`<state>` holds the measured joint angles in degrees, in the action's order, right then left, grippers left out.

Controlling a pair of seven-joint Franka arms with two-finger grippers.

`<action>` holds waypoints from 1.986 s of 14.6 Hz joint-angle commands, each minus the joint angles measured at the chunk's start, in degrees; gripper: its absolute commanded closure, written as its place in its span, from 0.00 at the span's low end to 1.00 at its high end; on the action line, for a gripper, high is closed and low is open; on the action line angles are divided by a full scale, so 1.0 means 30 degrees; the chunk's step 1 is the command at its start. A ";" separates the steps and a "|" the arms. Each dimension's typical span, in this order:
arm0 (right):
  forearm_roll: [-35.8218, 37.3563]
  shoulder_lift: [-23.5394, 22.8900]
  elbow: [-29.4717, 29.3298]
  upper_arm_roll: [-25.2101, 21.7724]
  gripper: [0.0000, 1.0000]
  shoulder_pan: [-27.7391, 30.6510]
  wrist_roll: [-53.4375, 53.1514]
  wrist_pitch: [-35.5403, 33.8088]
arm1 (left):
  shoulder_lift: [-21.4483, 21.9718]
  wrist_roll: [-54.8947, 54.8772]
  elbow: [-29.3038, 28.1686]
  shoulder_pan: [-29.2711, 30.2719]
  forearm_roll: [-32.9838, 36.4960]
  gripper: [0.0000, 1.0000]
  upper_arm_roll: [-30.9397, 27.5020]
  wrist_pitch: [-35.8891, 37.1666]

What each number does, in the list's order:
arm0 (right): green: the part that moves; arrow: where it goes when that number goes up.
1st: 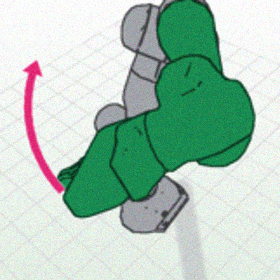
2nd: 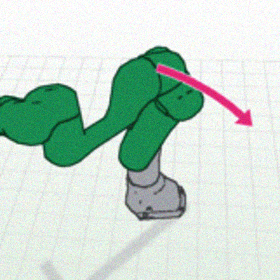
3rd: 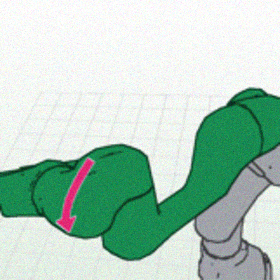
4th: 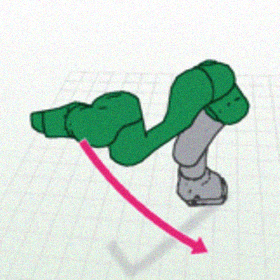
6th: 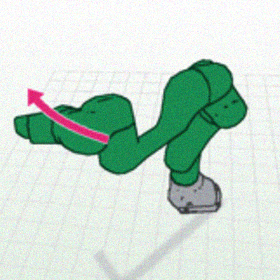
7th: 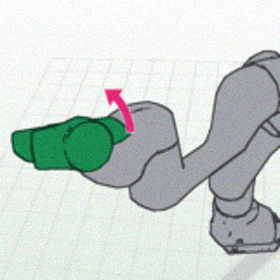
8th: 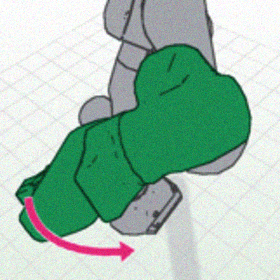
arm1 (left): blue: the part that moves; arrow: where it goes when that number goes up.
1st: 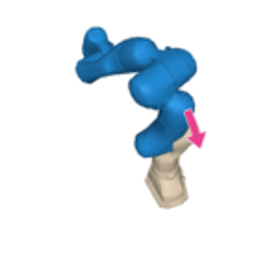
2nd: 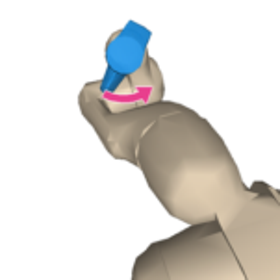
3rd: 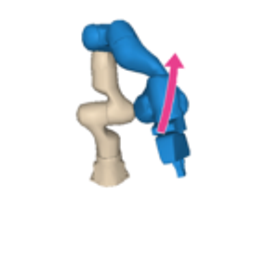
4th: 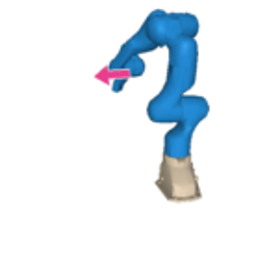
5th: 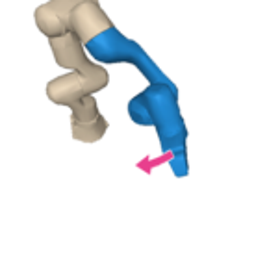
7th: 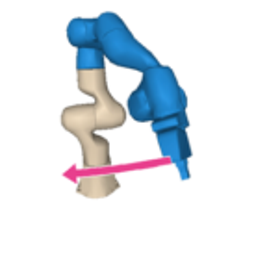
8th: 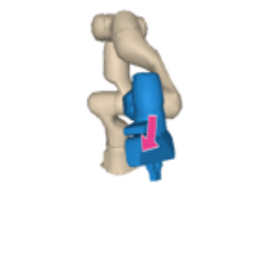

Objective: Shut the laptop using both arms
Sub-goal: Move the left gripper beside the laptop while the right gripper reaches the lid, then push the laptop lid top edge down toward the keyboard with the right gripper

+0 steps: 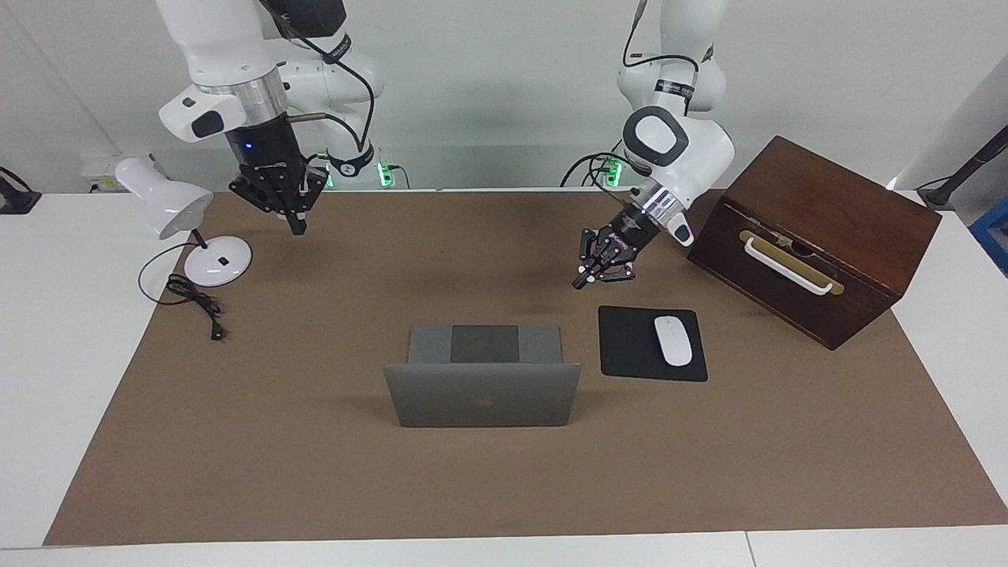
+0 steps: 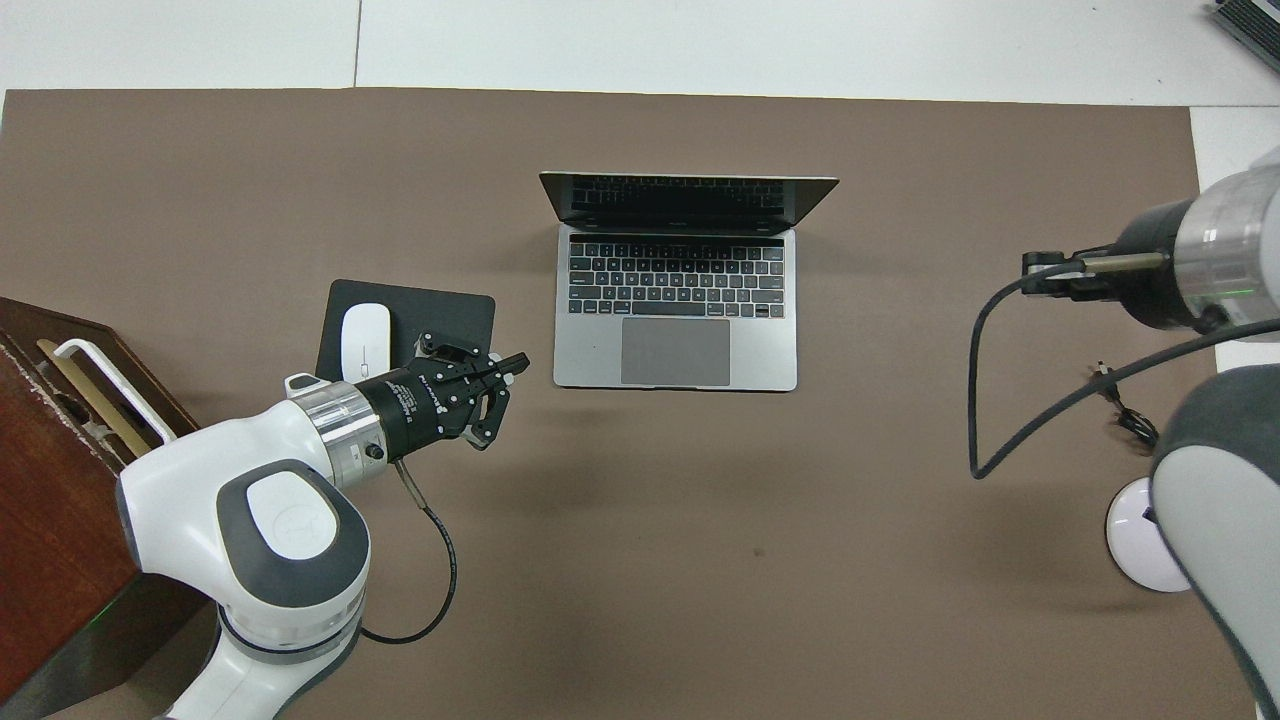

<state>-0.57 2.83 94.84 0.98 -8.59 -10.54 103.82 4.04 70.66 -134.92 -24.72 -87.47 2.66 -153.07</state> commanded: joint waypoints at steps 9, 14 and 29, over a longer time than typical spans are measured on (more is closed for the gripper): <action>0.0394 -0.2200 0.0293 0.0054 1.00 -0.1881 -0.1468 0.4971 | -0.4012 -1.1656 0.0412 0.1736 -0.8341 1.00 -0.0273 0.4471; 0.0918 -0.3283 -0.0174 0.0054 1.00 -0.2611 -0.1613 0.6583 | -0.4741 -1.2068 0.1171 0.1593 -0.8080 1.00 -0.0302 0.4587; 0.2914 -0.8587 -0.5712 0.0025 1.00 -0.3785 -0.3724 0.8372 | -0.6650 -1.3916 0.2140 0.0478 -1.1241 1.00 -0.0214 0.4065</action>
<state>6.63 -20.09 80.96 0.99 -19.95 -20.19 127.58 -14.48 30.12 -130.28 -22.35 -118.90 2.44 -138.89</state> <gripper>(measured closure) 0.991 0.991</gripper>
